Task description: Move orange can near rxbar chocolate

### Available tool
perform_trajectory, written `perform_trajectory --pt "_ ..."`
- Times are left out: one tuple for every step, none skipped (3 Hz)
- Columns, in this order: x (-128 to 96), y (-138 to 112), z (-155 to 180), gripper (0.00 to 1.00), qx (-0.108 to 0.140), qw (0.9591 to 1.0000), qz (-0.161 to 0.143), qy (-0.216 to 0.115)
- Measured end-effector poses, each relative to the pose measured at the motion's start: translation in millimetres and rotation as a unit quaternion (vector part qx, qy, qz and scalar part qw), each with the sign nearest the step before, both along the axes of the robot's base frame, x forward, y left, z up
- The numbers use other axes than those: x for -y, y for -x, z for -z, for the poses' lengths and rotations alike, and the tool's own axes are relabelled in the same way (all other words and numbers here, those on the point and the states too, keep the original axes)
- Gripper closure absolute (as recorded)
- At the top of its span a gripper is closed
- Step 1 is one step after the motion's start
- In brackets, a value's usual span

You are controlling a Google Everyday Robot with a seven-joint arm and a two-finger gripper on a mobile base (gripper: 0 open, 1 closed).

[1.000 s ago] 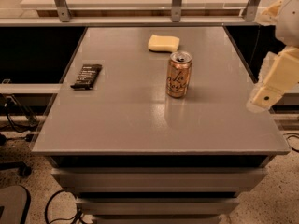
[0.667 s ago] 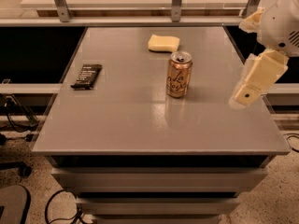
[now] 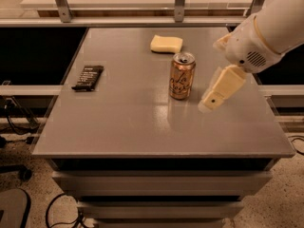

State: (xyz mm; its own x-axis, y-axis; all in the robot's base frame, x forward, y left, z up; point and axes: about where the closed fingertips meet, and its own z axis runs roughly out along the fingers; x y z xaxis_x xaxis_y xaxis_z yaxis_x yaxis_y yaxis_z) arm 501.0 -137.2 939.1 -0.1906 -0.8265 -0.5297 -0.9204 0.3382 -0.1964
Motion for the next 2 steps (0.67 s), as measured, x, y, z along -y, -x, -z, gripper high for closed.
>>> perform_trajectory --pt "-10.8 -19.1 32.8 0.00 -0.007 0.9996 0.010 -0.025" --pt "-12.6 -37.0 63.5 0.00 -0.018 0.9984 0.026 -0.048"
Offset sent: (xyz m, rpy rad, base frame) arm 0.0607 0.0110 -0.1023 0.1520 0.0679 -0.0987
